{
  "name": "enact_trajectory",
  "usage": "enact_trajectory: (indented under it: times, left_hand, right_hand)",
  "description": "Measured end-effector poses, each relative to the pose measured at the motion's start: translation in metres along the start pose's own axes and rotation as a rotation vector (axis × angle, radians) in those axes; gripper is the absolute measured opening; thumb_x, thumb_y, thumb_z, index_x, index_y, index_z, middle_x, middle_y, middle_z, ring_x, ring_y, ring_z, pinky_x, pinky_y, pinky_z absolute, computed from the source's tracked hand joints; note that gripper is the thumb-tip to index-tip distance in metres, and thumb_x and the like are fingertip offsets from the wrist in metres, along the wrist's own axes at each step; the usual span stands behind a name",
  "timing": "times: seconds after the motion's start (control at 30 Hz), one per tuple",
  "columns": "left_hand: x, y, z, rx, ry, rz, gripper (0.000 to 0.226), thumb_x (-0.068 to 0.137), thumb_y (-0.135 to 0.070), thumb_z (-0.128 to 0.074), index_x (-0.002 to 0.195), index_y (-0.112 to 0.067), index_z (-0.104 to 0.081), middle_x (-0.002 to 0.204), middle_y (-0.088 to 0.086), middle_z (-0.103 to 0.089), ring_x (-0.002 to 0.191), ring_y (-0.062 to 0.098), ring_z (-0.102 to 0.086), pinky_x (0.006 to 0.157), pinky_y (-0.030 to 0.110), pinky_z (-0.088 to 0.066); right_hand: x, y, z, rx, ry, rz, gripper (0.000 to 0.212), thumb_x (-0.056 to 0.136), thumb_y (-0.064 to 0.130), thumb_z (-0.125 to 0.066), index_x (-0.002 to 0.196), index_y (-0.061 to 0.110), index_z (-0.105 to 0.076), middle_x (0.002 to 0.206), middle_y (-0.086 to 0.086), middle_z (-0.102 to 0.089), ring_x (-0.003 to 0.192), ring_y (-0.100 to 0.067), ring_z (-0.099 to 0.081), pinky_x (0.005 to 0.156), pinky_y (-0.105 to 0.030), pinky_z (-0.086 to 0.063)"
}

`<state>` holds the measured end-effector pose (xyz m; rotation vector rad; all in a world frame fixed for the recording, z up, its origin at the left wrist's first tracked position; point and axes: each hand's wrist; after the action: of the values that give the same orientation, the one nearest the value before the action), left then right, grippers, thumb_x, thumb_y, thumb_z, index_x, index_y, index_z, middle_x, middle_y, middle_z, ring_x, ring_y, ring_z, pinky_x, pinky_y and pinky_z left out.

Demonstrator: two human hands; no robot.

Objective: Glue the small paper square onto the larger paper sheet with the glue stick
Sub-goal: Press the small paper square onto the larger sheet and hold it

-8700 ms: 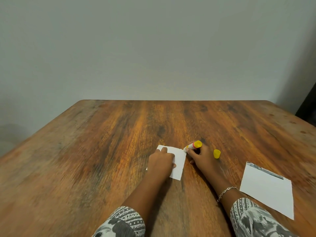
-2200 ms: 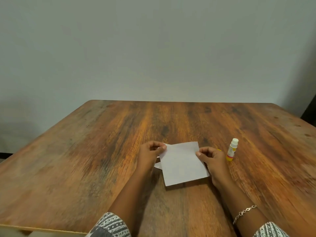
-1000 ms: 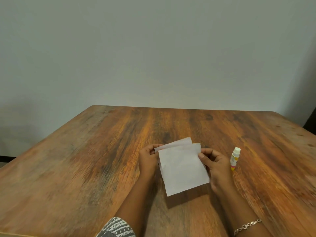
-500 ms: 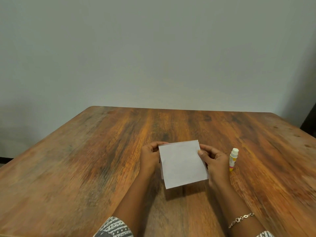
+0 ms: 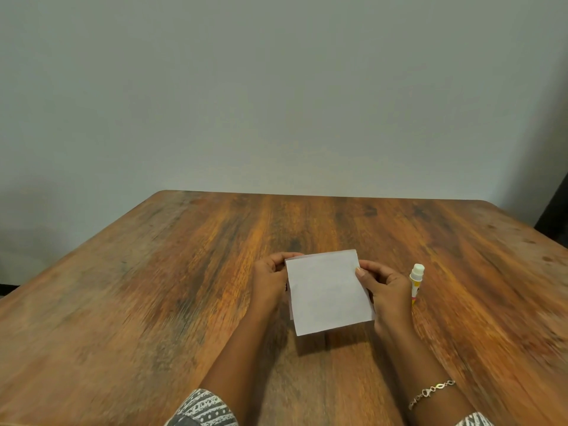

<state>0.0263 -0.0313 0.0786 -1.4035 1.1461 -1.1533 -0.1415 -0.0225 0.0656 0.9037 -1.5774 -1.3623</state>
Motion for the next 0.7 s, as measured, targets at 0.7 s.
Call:
enact_trajectory:
  times: [0.7]
  left_hand:
    - [-0.0041,-0.0023,-0.0021,0.021,0.027,-0.011,0.014,0.086,-0.003,-0.057,0.083,-0.013,-0.067,0.09,0.004,-0.069,0.083,0.016,-0.065,0.063,0.028,-0.05]
  right_hand:
    - [-0.0027,0.0019,0.0014,0.02,-0.016,-0.047,0.014,0.084,0.009,-0.06,0.078,0.021,-0.063,0.089,-0.001,-0.065,0.083,-0.024,-0.062,0.059,-0.03,-0.047]
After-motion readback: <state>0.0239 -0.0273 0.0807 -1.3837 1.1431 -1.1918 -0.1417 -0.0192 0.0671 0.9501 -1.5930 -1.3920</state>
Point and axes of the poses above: each hand's wrist, its own x-axis towards the middle knuckle, its own z-axis out of the back of the hand, y = z × x
